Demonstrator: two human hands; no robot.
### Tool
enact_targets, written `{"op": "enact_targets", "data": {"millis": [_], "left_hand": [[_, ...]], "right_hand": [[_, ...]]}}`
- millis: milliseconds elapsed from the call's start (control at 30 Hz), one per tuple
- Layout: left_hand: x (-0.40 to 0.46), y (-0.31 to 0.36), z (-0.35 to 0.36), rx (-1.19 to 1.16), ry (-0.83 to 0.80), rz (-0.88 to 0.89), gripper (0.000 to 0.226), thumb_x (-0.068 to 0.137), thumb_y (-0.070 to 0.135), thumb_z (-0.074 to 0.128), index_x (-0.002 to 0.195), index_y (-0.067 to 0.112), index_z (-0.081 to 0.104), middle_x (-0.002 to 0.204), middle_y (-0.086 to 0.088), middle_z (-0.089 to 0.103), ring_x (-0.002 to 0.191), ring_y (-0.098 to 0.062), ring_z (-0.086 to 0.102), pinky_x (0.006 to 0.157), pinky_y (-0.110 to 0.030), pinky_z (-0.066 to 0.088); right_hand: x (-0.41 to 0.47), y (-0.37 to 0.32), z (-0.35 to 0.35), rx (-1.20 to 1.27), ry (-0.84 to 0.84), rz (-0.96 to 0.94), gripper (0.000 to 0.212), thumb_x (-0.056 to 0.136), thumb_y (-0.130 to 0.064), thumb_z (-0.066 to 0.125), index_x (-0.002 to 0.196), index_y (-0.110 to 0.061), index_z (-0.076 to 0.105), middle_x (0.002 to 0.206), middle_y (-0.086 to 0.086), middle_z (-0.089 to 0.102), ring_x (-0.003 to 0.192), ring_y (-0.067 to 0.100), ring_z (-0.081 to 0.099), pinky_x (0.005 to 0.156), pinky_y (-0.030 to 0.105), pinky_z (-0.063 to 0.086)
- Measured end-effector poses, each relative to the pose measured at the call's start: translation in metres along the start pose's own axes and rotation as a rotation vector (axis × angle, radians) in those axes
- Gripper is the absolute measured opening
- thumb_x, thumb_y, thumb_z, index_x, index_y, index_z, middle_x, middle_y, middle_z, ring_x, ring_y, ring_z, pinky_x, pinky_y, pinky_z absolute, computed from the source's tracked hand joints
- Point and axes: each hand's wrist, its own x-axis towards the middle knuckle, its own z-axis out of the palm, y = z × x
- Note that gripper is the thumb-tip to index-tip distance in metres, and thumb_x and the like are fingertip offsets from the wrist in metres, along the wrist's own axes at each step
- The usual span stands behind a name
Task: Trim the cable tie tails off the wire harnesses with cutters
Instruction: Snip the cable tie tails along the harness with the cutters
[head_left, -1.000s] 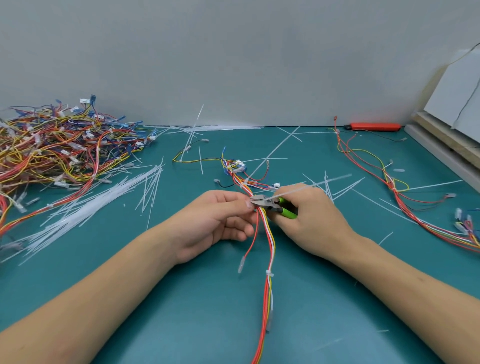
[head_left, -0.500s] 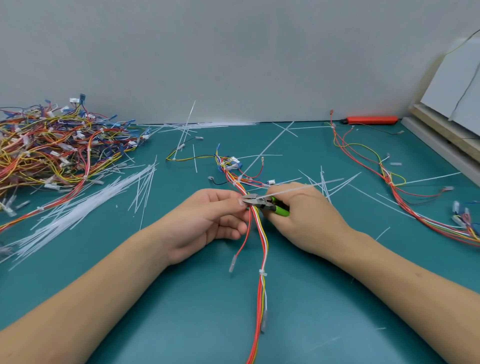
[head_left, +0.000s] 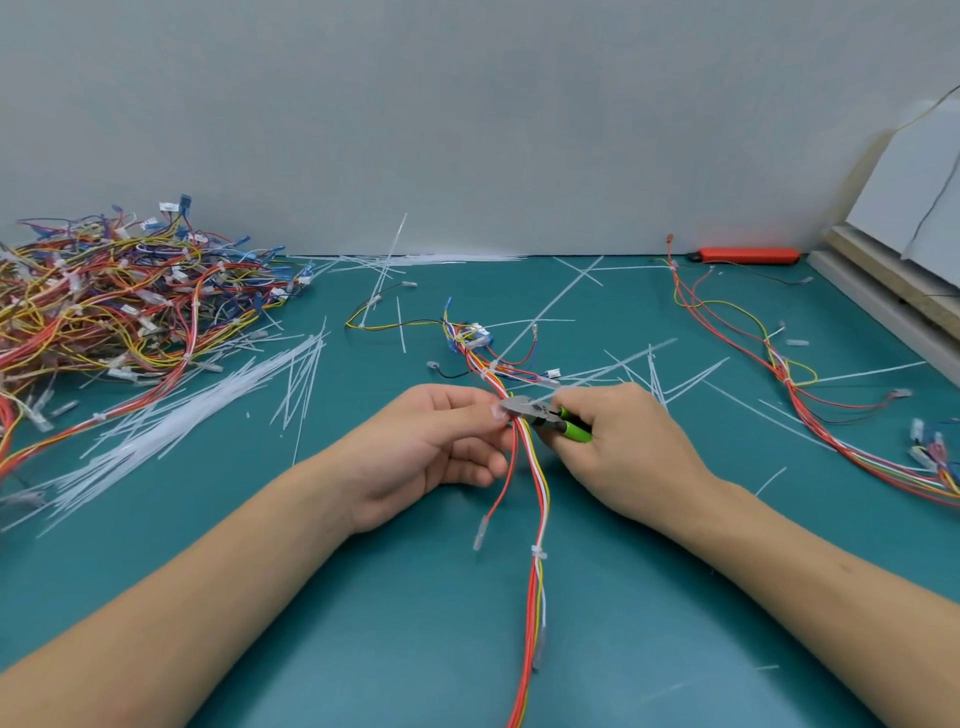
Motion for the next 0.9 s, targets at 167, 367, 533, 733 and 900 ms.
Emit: {"op": "enact_targets", "data": {"millis": [167,367,533,733,900], "left_hand": [[0.0006,-0.0009,-0.0009,-0.006,0.002,-0.001,0.01,0.093,0.02,0.067,0.088,0.011,0.071,0.085,-0.008,0.069,0.066,-0.016,0.065,0.061,-0.023,0.055],[0.0025,-0.0026,-0.0032,-0.007,-0.006,-0.002,0.011,0.092,0.02,0.068,0.09,0.01,0.073,0.084,-0.008,0.069,0.066,-0.015,0.065,0.062,-0.023,0.056],[0.0032,-0.0032,-0.0049,-0.002,-0.023,0.002,0.012,0.094,0.019,0.067,0.09,0.01,0.072,0.085,-0.008,0.068,0.067,-0.014,0.065,0.062,-0.023,0.055],[0.0022,-0.004,-0.0054,0.009,-0.034,0.026,0.008,0.095,0.016,0.066,0.092,0.009,0.07,0.087,-0.006,0.068,0.069,-0.012,0.064,0.063,-0.022,0.055],[0.0015,-0.0047,-0.0055,-0.002,-0.017,0.027,0.008,0.091,0.015,0.069,0.093,0.009,0.071,0.087,-0.008,0.069,0.068,-0.013,0.064,0.063,-0.023,0.055]], "right_hand": [[0.0021,-0.0002,-0.0001,0.055,0.026,-0.033,0.022,0.086,-0.035,0.062,0.075,-0.016,0.063,0.07,-0.004,0.06,0.076,0.023,0.054,0.068,0.044,0.047],[0.0024,-0.0004,0.0007,0.026,0.001,-0.011,0.021,0.085,-0.04,0.057,0.079,-0.022,0.064,0.074,-0.007,0.061,0.077,0.021,0.055,0.069,0.043,0.048],[0.0024,-0.0015,0.0006,0.016,-0.014,0.007,0.022,0.084,-0.04,0.054,0.077,-0.02,0.06,0.071,-0.007,0.057,0.075,0.021,0.052,0.068,0.043,0.048],[0.0025,-0.0042,-0.0005,-0.013,-0.024,-0.003,0.022,0.083,-0.036,0.053,0.073,-0.016,0.054,0.067,-0.006,0.048,0.072,0.024,0.047,0.065,0.042,0.043],[0.0015,-0.0043,-0.0013,-0.011,-0.028,-0.011,0.024,0.084,-0.034,0.052,0.069,-0.016,0.045,0.062,-0.005,0.044,0.068,0.021,0.045,0.061,0.039,0.038]]}}
